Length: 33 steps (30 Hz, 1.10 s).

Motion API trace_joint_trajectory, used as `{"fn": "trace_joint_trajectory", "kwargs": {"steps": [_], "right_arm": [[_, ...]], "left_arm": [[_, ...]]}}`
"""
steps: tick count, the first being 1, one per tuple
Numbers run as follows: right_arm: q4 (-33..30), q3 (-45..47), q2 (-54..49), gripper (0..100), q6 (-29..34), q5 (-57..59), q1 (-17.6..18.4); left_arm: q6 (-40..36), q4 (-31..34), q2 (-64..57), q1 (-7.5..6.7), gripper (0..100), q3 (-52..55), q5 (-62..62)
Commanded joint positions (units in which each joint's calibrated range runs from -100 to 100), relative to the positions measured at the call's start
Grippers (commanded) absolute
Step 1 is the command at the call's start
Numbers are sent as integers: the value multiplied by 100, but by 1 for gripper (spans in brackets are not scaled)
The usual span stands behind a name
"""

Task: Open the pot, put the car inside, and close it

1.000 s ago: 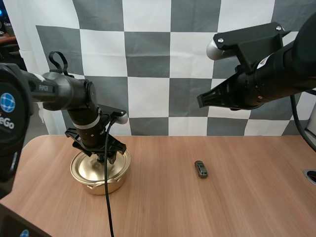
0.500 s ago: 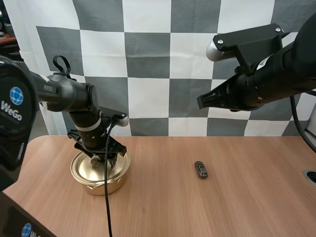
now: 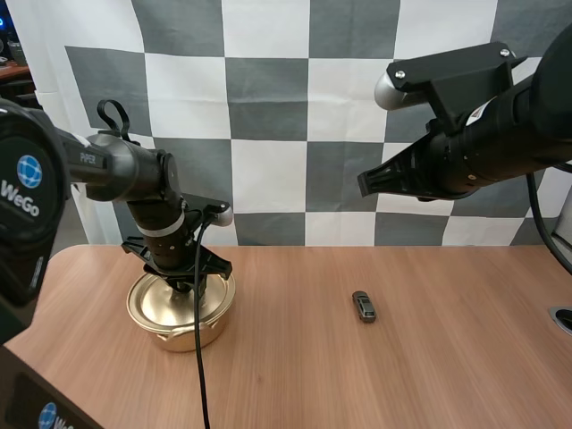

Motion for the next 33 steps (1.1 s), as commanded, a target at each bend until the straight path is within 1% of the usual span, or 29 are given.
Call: {"fn": "trace_joint_trajectory", "kwargs": {"steps": [1,26,29,33], "right_arm": [[-2,5,-3,0,7,-6,-4],[37,5,-3,0,7,-10,-4],[37,5,-3,0,7,-10,-4],[140,5,-3,0,7,-117,-4]], "left_arm": [[-28,19,11,3,1,7,4],[-38,-13,-226,3,0,-212,17],[-38,-13,-378,3,0,-370,17],[-66,-13,-817,3,0,-886,168]]}}
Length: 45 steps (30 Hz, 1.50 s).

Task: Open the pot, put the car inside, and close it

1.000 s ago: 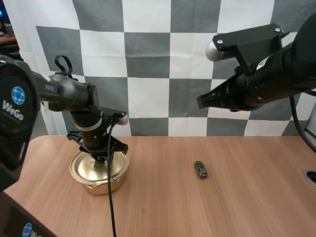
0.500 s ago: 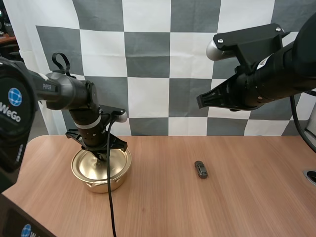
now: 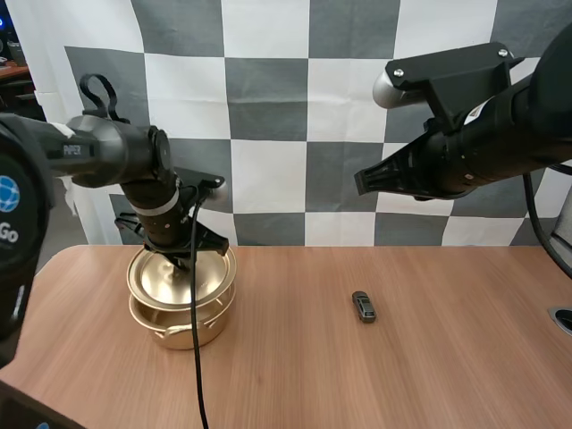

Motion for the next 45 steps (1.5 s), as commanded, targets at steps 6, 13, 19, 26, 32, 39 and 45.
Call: {"fn": "trace_joint_trajectory", "kwargs": {"steps": [6,13,19,26,32,39,45], "right_arm": [[-8,320,41,0,7,-322,-4],[-224,1430,1145,0,7,-1389,-4],[51,1612,2071,0,7,-2138,-4],[-12,1612,2723,0,-25,-3182,-4],[55,1612,3243,0,-35,-2837,-4],[10,1612,3728,87,-230,-2145,-4],[27,1612,3686,100,-228,-2777,-4]], "left_arm": [[-5,-176,-1178,3,0,-1464,1295],[165,-728,-2888,3,0,-2346,2369],[321,-880,-4193,3,0,-2366,2512],[426,-892,-4705,3,0,-2366,2771],[483,-903,-4750,3,0,-2366,2771],[483,-1071,-4750,3,0,-2366,2771],[483,-1071,-4750,3,0,-2366,2771]]}}
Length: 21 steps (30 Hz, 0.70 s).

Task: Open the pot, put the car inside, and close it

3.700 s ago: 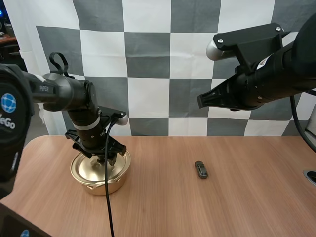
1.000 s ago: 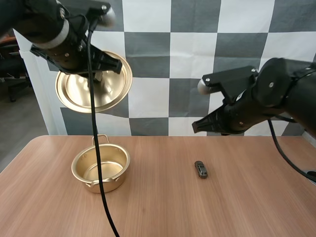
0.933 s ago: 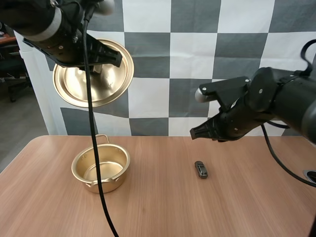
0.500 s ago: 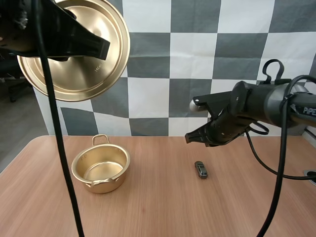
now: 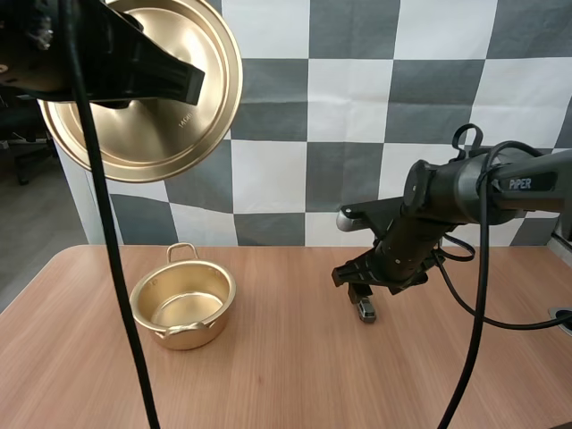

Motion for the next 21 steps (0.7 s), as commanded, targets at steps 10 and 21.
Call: {"fn": "trace_joint_trajectory", "kwargs": {"steps": [10,21], "right_arm": [[-25,1,168,100,-226,-660,-4],[-15,1,1094,100,-349,-1073,-4]], "left_arm": [[1,1,1,3,0,-2,0],[1,1,1,3,0,-2,0]]}}
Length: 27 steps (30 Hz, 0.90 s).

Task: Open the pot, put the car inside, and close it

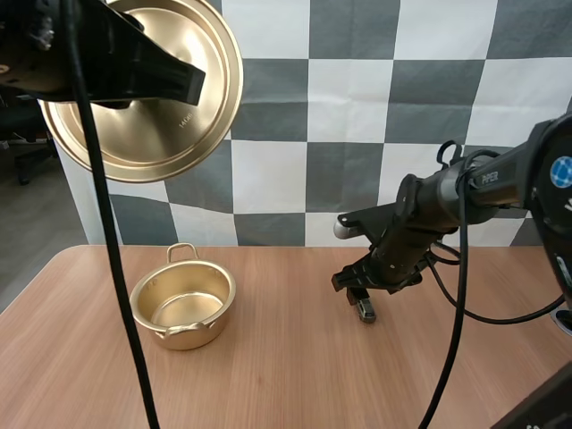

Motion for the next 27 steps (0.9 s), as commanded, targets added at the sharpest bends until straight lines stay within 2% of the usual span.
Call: {"fn": "trace_joint_trajectory", "kwargs": {"steps": [1,18,27], "right_arm": [[-1,1,697,100,-132,-266,-4],[-21,-27,1135,100,-338,-1565,-4],[-21,-27,1831,100,-414,-1516,-4]], "left_arm": [[1,1,1,3,0,-2,0],[1,-206,1,3,0,-2,0],[1,-250,1,3,0,-2,0]]}}
